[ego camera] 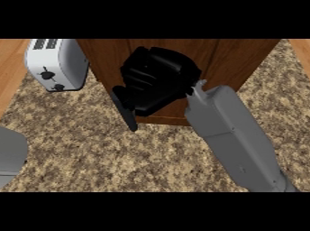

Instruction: Pick up the bottled water, place it into the cabinet and close the cabinet

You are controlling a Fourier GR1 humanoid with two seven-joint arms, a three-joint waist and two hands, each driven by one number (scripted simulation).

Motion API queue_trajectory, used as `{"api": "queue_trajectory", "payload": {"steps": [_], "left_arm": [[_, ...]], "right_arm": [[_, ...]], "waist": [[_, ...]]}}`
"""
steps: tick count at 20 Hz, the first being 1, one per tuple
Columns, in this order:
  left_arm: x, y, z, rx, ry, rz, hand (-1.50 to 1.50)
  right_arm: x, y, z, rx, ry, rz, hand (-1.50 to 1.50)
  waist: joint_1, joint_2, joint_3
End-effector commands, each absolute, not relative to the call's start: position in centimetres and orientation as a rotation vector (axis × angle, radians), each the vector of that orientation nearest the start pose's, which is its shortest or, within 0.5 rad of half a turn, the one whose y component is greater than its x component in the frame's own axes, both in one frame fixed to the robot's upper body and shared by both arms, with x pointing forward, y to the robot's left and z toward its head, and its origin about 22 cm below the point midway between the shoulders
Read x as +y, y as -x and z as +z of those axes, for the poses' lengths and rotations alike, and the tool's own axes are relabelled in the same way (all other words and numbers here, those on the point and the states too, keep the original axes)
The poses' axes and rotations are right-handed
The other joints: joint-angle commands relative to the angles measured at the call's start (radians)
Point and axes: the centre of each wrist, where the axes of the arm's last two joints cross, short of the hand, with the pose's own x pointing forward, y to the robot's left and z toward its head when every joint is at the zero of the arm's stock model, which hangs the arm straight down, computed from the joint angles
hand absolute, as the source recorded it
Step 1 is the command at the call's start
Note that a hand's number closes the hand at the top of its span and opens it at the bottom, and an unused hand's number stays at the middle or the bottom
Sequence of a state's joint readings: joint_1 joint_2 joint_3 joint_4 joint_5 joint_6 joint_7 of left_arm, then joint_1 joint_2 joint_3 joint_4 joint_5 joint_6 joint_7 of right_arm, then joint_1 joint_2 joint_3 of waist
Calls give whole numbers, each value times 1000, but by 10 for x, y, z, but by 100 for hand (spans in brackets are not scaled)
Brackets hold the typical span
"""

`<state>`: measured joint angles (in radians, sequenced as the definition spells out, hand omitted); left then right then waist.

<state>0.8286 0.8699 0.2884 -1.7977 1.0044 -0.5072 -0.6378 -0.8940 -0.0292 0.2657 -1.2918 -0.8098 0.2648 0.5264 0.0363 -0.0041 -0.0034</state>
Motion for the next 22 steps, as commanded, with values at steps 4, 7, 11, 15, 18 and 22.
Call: {"api": "queue_trajectory", "payload": {"steps": [4,7,11,15,18,22], "left_arm": [[448,-57,90,-1871,212,80,-150],[445,-51,77,-1866,220,88,-150],[457,-57,91,-1884,209,61,-150],[454,-58,87,-1866,239,69,-150],[447,-59,87,-1885,229,52,-150],[452,-68,86,-1859,244,40,-150]], "right_arm": [[-80,-386,188,-1431,-930,626,150],[-66,-390,196,-1483,-911,623,150],[-75,-398,210,-1575,-867,584,-150],[-68,-399,238,-1640,-810,564,-150],[-68,-404,240,-1657,-765,549,-150],[-67,-402,243,-1670,-783,527,-150]], "waist": [[-15,7,4],[-9,8,3],[-8,10,3],[-6,9,2],[8,13,2],[-14,14,1]]}}
